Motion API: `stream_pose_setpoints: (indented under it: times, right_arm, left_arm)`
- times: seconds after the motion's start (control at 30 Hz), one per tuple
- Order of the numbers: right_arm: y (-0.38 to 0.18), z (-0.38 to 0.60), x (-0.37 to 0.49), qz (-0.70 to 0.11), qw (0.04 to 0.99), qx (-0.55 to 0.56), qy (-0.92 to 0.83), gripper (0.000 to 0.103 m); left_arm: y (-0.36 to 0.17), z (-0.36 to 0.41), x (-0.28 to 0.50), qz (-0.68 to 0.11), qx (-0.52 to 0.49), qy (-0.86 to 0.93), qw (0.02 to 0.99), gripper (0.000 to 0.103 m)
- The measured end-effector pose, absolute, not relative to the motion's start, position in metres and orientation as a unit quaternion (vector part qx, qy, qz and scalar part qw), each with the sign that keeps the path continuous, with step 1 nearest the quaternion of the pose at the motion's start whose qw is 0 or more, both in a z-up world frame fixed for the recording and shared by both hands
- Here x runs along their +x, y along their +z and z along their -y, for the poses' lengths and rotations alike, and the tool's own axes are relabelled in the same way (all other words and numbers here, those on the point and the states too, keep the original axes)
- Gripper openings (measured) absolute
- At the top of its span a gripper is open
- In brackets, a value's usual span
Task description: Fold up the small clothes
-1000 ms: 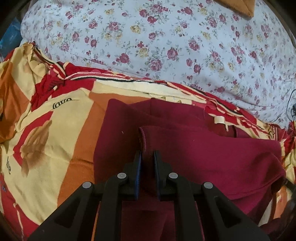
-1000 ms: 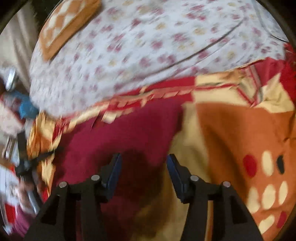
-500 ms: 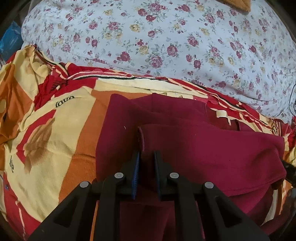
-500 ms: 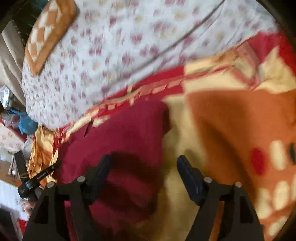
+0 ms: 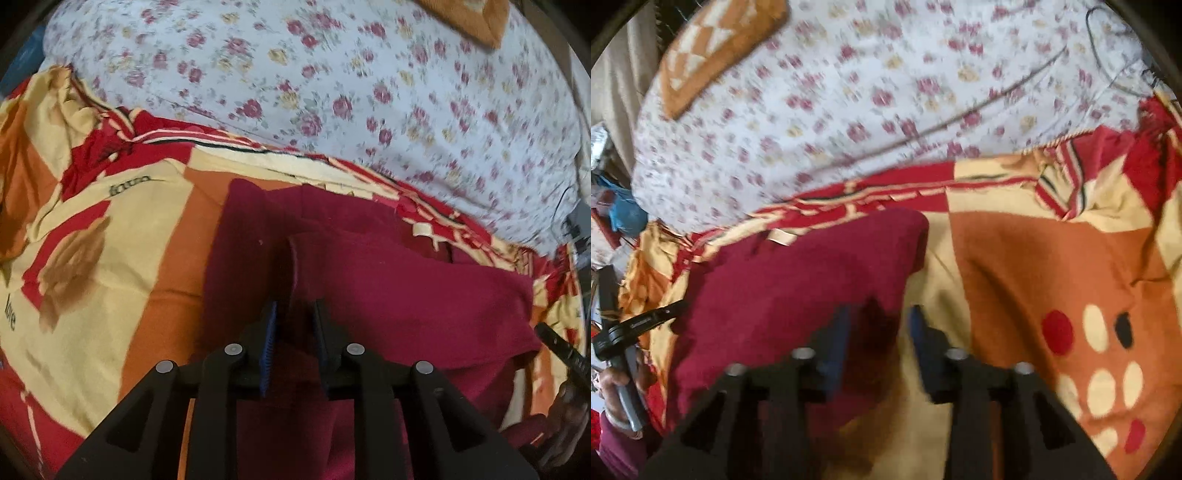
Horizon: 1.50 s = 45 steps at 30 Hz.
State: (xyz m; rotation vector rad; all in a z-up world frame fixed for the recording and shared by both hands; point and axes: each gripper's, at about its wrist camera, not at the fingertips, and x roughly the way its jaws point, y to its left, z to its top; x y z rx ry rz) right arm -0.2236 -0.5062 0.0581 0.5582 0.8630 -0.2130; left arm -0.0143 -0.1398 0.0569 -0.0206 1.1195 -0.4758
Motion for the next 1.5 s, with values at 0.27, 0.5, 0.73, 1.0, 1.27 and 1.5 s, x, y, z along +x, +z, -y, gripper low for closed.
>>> stream_pose_setpoints:
  times: [0.27, 0.5, 0.73, 1.0, 1.27, 1.5]
  right_arm:
    - [0.028, 0.457, -0.201, -0.506, 0.842, 0.153, -0.109, 0.045]
    - [0.071, 0.46, -0.25, -0.448, 0.865, 0.212, -0.073, 0.06]
    - [0.076, 0.436, -0.297, -0.45, 0.864, 0.226, -0.017, 0.074]
    - [0.063, 0.414, -0.336, -0.468, 0.854, 0.225, 0.028, 0.082]
    - [0.076, 0.396, -0.361, -0.45, 0.866, 0.2, 0.084, 0.088]
    - [0.052, 0.403, -0.355, -0.472, 0.86, 0.191, 0.039, 0.088]
  left_arm:
    - [0.058, 0.112, -0.047, -0.522, 0.012, -0.202, 0.828, 0.009]
    - [0.058, 0.083, -0.085, -0.532, -0.006, -0.226, 0.816, 0.016]
    - [0.046, 0.07, -0.126, -0.553, -0.013, -0.244, 0.796, 0.017]
    - [0.042, 0.039, -0.158, -0.578, -0.07, -0.258, 0.771, 0.025]
    - [0.037, 0.033, -0.184, -0.595, -0.088, -0.264, 0.754, 0.025]
    - [0.03, 0.039, -0.203, -0.602, -0.058, -0.247, 0.757, 0.025]
